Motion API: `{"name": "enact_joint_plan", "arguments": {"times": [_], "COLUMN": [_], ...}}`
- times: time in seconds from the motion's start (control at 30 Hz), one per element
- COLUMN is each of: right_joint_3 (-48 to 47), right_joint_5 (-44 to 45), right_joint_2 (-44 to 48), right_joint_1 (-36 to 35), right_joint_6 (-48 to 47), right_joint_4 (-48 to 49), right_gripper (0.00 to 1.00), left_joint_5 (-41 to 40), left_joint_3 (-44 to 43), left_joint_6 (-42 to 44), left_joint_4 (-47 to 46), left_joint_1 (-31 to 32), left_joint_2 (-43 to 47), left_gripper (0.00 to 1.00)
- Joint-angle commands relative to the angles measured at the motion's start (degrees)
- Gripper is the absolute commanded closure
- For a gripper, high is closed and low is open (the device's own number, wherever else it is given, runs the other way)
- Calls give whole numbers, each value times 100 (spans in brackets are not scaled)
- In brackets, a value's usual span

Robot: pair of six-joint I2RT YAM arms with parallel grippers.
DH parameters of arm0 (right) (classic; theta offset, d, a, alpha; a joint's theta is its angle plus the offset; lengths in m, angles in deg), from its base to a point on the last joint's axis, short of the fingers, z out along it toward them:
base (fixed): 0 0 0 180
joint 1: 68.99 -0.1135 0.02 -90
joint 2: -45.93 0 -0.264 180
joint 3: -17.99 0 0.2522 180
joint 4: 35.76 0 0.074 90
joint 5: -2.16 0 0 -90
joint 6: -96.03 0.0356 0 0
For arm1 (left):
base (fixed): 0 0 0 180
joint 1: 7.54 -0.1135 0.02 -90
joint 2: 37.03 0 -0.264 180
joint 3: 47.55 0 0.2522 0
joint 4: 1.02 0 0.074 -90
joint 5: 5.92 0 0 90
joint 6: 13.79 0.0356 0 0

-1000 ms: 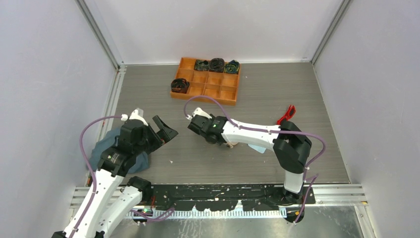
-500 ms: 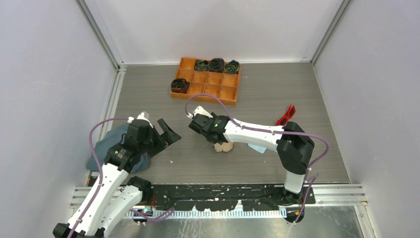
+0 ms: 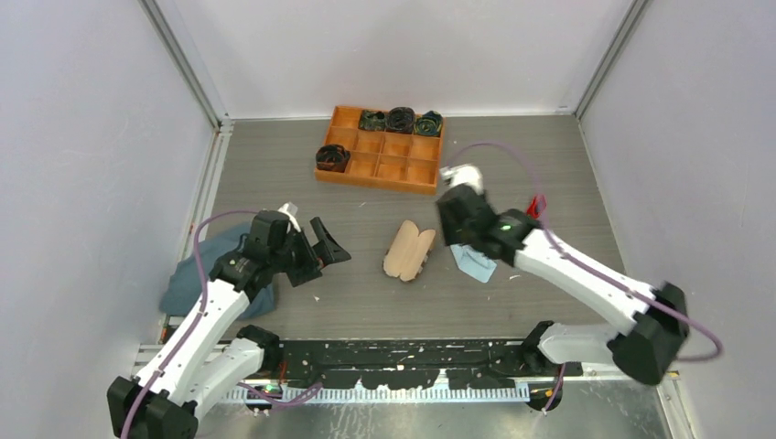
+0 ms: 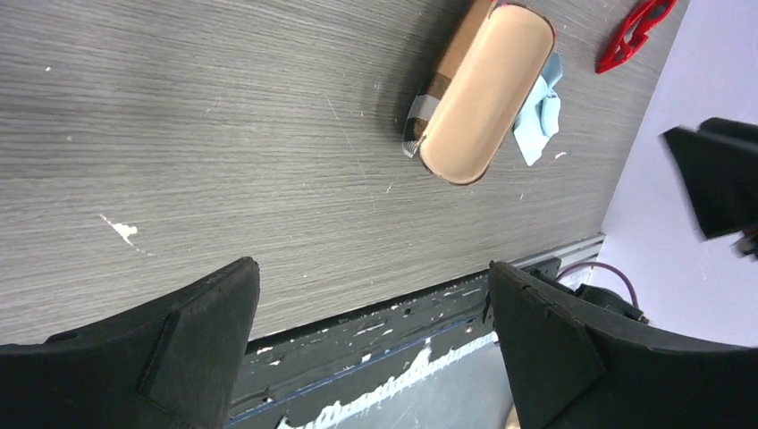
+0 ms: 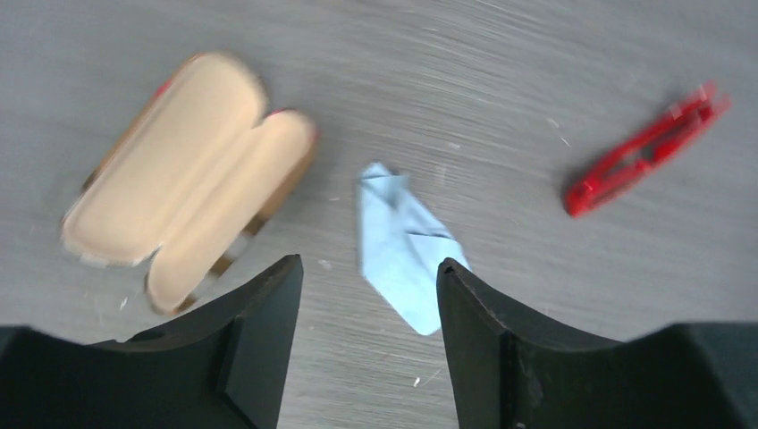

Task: Organize the sunglasses
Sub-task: Move the sunglasses case at the center of the board.

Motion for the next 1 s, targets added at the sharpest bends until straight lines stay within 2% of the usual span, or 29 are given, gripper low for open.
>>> {"name": "enact_joint_plan", "arguments": {"times": [0.0, 0.13, 0.2, 0.3, 0.43, 0.6, 0.8, 0.9, 0.97], "right_joint_3": [707, 1224, 1469, 1842, 1859, 1904, 1375, 906, 779], "right_joint_5": [-873, -1698, -2053, -2107, -2110, -2213, -2651, -1765, -1717], "right_joint_2": [1129, 1526, 1608, 1804, 1529, 1533, 687, 45, -236], "right_joint_1": [1397, 2371, 2703, 2834, 3105, 3631, 3517, 2730, 2557], "right_joint_6": [1142, 1823, 2088, 2367, 2516, 2537, 1995, 1682, 1696], "right_joint_4": [144, 30, 122, 466, 443, 516, 502, 291, 358], "right_gripper": [36, 35, 35, 35, 35, 35, 46, 47, 47], "left_joint_5": [191, -72, -337, -806, -2076, -2177, -2155, -2180, -2339], "left_joint_3": [-139, -396, -548, -725, -1796, -2438, -2367, -2140, -2105], "left_joint_6": [305, 465, 491, 185, 199, 416, 357, 292, 500], "left_joint_4": [-303, -217, -206, -722, -335, -327, -361, -623, -701], "left_joint_1": [8, 261, 595, 1344, 2239, 2553, 2659, 2660, 2660], "left_joint_2": [-182, -583, -811, -1377, -2381, -3017, -3257, -3210, -3395], "left_gripper": [0, 0, 0, 2, 1, 2, 4, 5, 5]}}
